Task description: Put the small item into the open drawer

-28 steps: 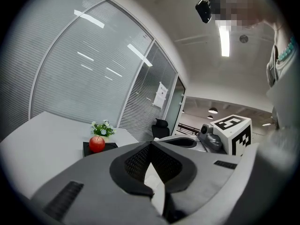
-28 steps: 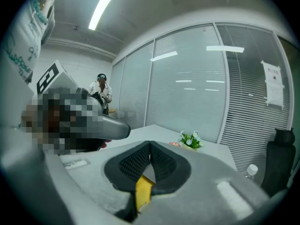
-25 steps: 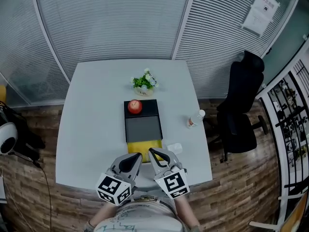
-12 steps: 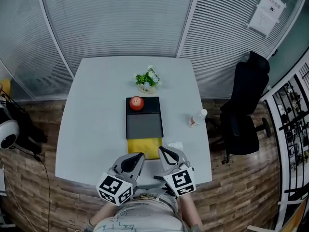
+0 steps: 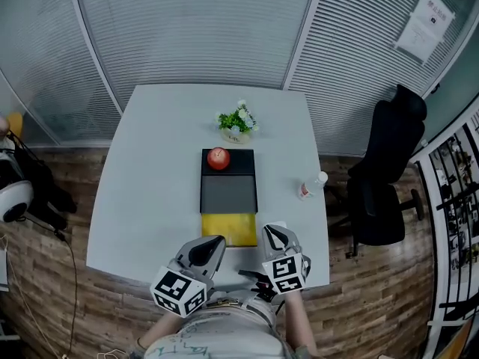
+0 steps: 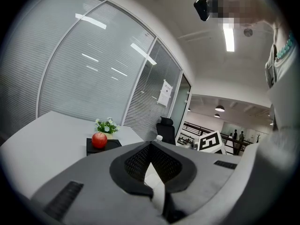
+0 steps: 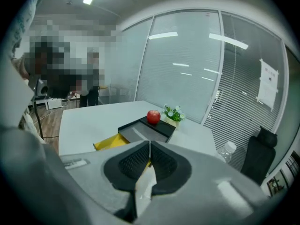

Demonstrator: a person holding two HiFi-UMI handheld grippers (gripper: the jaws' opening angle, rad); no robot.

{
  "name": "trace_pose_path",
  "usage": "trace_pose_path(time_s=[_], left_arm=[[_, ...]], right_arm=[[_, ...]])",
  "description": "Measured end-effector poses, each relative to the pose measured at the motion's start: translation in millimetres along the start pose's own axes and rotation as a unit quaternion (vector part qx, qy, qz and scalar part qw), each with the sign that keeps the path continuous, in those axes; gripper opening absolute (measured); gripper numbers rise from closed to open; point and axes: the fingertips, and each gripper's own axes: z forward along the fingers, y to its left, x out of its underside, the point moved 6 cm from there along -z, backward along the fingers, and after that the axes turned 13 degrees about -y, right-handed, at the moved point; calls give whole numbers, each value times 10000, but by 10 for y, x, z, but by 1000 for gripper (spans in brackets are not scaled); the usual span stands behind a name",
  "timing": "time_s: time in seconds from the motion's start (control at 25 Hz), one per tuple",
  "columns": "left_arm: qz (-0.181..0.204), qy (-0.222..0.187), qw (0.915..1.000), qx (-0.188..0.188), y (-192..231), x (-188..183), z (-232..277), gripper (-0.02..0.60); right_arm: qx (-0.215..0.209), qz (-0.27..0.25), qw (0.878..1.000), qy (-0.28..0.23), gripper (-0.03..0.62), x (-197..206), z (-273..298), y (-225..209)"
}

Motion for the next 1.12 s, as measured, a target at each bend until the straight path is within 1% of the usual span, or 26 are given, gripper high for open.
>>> trace_pose_path(time_s=[0.08,0.16,0.28,0.4,0.64,0.76,0.88,1.0,1.12], left_arm=[[-16,1,10000,-27,9,6,5,-3],[-29,-6,10000,-53,12,7,5,-3],[-36,-25,9999,-117,33,6,0,-3],[-80,-18,9998,-193,79,31,5,-3],[-129,28,9992,-375,138,71,-41,-3],[-164,36,9987,-485,180,82,-58,-3],[-195,27,9981,-588,205,97,-78,-3],[-204,30,9975,-671,219,100,-94,-3],[-205,25,9971,-736,236,95,-108,-3]], right_arm=[[-7,54,9999,126,11,118,34,-73],[-7,347,9992,201,11,234,52,-158],[204,727,9967,311,11,443,77,-310],[373,795,9943,609,11,714,150,-394],[487,806,9890,1139,20,1165,251,-444],[429,823,9865,1347,28,1294,312,-455],[225,747,9839,1611,45,1431,383,-441],[1,627,9833,1708,52,1532,477,-422],[-72,672,9790,1924,67,1612,518,-386]])
